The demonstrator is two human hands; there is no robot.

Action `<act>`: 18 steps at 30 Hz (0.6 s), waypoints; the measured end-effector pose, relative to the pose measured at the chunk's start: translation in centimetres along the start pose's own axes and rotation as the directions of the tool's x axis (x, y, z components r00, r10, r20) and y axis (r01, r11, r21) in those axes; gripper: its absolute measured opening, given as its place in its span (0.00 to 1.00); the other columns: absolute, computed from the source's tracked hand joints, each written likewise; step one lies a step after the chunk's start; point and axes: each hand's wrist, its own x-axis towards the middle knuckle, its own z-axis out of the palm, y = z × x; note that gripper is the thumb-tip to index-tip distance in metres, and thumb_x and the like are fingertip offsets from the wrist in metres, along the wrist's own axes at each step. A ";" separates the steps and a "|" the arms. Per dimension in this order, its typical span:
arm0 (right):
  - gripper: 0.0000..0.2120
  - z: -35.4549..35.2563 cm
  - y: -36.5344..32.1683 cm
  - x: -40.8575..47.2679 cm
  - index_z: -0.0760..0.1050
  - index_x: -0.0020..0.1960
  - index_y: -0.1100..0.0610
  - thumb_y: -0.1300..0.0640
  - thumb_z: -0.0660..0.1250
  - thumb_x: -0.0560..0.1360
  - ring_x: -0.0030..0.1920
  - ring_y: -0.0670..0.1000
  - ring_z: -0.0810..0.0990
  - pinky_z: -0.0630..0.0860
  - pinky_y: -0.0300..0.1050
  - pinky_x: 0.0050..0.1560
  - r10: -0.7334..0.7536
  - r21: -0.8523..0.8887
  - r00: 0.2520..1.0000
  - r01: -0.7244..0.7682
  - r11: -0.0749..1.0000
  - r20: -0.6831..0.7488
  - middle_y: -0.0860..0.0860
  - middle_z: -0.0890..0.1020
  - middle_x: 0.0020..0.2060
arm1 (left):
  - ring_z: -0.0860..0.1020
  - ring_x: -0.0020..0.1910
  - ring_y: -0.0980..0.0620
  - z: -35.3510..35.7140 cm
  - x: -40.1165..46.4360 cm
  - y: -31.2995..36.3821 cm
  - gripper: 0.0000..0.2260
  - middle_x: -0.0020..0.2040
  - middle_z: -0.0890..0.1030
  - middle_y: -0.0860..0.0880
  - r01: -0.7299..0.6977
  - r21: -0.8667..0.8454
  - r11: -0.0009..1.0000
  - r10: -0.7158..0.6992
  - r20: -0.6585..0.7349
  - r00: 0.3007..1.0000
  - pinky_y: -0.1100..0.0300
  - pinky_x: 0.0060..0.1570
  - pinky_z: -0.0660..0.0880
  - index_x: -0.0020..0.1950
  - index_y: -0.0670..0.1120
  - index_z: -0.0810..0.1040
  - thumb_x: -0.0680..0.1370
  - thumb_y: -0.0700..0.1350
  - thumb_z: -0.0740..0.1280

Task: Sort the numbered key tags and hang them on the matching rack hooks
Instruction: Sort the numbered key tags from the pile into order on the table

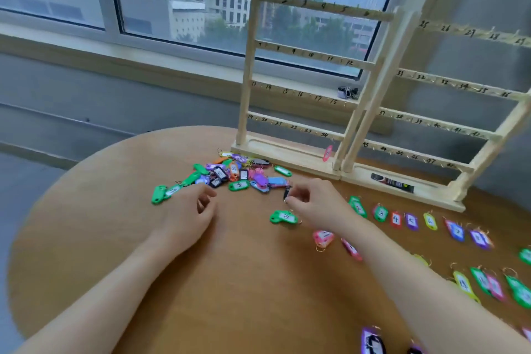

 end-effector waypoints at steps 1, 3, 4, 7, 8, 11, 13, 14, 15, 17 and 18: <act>0.05 0.5 -0.3 1.0 0.83 0.46 0.54 0.57 0.68 0.76 0.37 0.43 0.75 0.69 0.42 0.39 0.006 -0.009 1.000 -0.006 1.000 0.005 0.46 0.80 0.36 | 0.73 0.35 0.59 0.4 0.7 0.2 0.05 0.40 0.77 0.53 -0.026 0.004 1.000 0.026 0.021 0.999 0.70 0.37 0.66 0.52 0.51 0.79 0.78 0.42 0.71; 0.07 1.4 -1.0 3.0 0.83 0.52 0.55 0.56 0.68 0.77 0.41 0.48 0.76 0.71 0.45 0.42 0.014 -0.049 1.000 -0.013 0.999 0.007 0.46 0.79 0.39 | 0.74 0.38 0.60 1.3 2.4 0.7 0.05 0.41 0.77 0.54 -0.059 0.017 0.998 0.058 0.047 0.997 0.68 0.41 0.69 0.52 0.53 0.79 0.78 0.44 0.70; 0.09 1.8 -1.3 3.9 0.82 0.55 0.55 0.55 0.67 0.78 0.44 0.49 0.75 0.71 0.46 0.44 0.018 -0.081 1.000 -0.017 0.997 0.004 0.48 0.78 0.42 | 0.74 0.40 0.59 1.7 3.3 0.7 0.05 0.42 0.79 0.54 -0.063 0.017 0.998 0.062 0.047 0.997 0.63 0.44 0.72 0.50 0.55 0.79 0.78 0.45 0.70; 0.15 3.0 -1.8 6.5 0.80 0.64 0.50 0.47 0.67 0.79 0.54 0.51 0.76 0.74 0.48 0.50 0.026 -0.194 1.000 -0.026 0.981 -0.005 0.50 0.78 0.52 | 0.78 0.42 0.54 2.3 5.2 1.0 0.05 0.39 0.80 0.55 -0.019 0.011 1.000 0.018 0.030 0.999 0.53 0.48 0.76 0.52 0.55 0.81 0.77 0.50 0.72; 0.17 3.5 -1.9 7.2 0.80 0.64 0.49 0.44 0.66 0.79 0.56 0.52 0.77 0.75 0.49 0.52 0.024 -0.237 1.000 -0.024 0.971 -0.003 0.50 0.78 0.53 | 0.77 0.41 0.54 2.5 5.6 0.8 0.07 0.37 0.79 0.55 -0.018 0.013 1.000 0.018 0.025 1.000 0.54 0.46 0.76 0.54 0.54 0.82 0.76 0.52 0.73; 0.17 4.4 -2.1 8.6 0.81 0.59 0.50 0.40 0.66 0.78 0.55 0.53 0.77 0.77 0.51 0.53 0.005 -0.346 1.000 0.003 0.938 0.021 0.50 0.78 0.52 | 0.75 0.41 0.53 3.0 6.1 0.0 0.10 0.35 0.75 0.56 -0.072 0.056 0.996 0.070 0.036 0.997 0.53 0.47 0.74 0.55 0.55 0.83 0.75 0.54 0.73; 0.14 4.7 -2.2 9.1 0.82 0.56 0.51 0.43 0.66 0.79 0.53 0.54 0.78 0.77 0.50 0.51 -0.025 -0.392 0.999 0.034 0.919 0.030 0.50 0.80 0.51 | 0.75 0.42 0.53 3.1 6.3 -0.3 0.07 0.35 0.74 0.56 -0.090 0.053 0.995 0.088 0.041 0.995 0.52 0.48 0.73 0.52 0.56 0.84 0.75 0.53 0.74; 0.12 4.7 -2.2 9.3 0.82 0.54 0.52 0.46 0.65 0.80 0.51 0.54 0.79 0.78 0.50 0.50 -0.039 -0.409 0.999 0.048 0.911 0.031 0.50 0.80 0.50 | 0.75 0.41 0.53 3.2 6.3 -0.5 0.05 0.35 0.74 0.56 -0.094 0.049 0.994 0.092 0.034 0.995 0.53 0.47 0.73 0.49 0.56 0.84 0.75 0.53 0.74; 0.11 4.6 -2.1 9.4 0.83 0.51 0.52 0.48 0.64 0.80 0.49 0.55 0.80 0.78 0.50 0.48 -0.050 -0.423 0.998 0.059 0.904 0.032 0.50 0.81 0.48 | 0.74 0.41 0.54 3.2 6.3 -0.6 0.03 0.35 0.74 0.56 -0.094 0.047 0.994 0.093 0.025 0.995 0.53 0.47 0.72 0.47 0.55 0.83 0.75 0.52 0.74; 0.12 4.4 -2.0 9.6 0.82 0.46 0.53 0.50 0.63 0.80 0.45 0.55 0.80 0.77 0.49 0.44 -0.048 -0.427 0.998 0.061 0.902 0.042 0.50 0.82 0.44 | 0.74 0.41 0.54 3.4 6.3 -0.6 0.02 0.35 0.74 0.56 -0.099 0.048 0.994 0.099 0.006 0.995 0.54 0.45 0.71 0.44 0.54 0.82 0.75 0.49 0.74; 0.12 4.2 -2.0 9.6 0.82 0.45 0.53 0.51 0.62 0.81 0.44 0.54 0.80 0.78 0.49 0.43 -0.042 -0.406 0.998 0.055 0.912 0.043 0.50 0.82 0.43 | 0.74 0.41 0.54 3.5 6.3 -0.7 0.02 0.36 0.75 0.56 -0.101 0.049 0.994 0.101 -0.003 0.995 0.54 0.46 0.71 0.44 0.54 0.82 0.75 0.49 0.74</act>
